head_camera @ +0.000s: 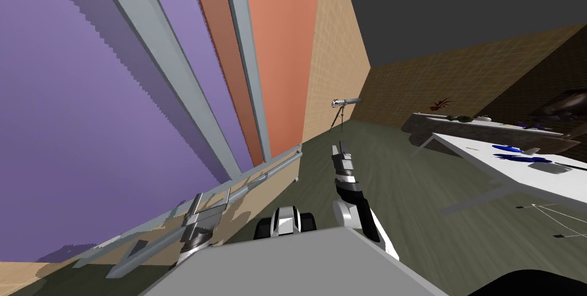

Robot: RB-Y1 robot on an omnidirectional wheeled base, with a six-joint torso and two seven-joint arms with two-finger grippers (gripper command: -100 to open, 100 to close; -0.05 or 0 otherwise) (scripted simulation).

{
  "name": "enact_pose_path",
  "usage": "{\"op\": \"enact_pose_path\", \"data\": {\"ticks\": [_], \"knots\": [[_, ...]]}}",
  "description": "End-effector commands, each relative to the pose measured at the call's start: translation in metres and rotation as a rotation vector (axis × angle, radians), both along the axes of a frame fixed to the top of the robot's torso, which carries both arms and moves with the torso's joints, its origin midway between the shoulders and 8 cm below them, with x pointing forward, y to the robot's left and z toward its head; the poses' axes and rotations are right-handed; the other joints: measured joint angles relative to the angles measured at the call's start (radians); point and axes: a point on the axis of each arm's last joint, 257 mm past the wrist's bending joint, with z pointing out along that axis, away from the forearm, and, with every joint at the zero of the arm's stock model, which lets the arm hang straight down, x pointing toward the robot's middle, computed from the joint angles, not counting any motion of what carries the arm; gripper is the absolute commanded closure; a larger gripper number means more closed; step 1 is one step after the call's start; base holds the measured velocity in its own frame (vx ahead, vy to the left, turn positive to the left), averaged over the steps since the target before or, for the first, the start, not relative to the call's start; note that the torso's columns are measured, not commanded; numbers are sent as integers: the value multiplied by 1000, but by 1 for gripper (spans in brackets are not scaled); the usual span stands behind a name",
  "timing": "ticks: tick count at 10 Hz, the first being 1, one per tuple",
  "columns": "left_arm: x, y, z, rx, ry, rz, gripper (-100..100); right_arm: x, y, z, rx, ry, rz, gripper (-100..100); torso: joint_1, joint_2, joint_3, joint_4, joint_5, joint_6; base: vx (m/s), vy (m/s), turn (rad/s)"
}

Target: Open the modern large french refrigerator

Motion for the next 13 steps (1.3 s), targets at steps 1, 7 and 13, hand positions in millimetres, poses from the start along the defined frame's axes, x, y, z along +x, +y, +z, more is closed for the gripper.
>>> {"op": "enact_pose_path", "data": {"ticks": [1,7,13], "knots": [[-12,7,-15,-31,11,-6,-100,0,0,0,0,0,0,0,0,0,0,0,0,0,167,-29,-48],[-31,20,-33,-66,30,-15,-100,0,0,0,0,0,0,0,0,0,0,0,0,0,134,-11,-36],[-34,23,-29,-67,29,-16,100,0,0,0,0,0,0,0,1,0,0,0,1,1,13,-8,7]]}}
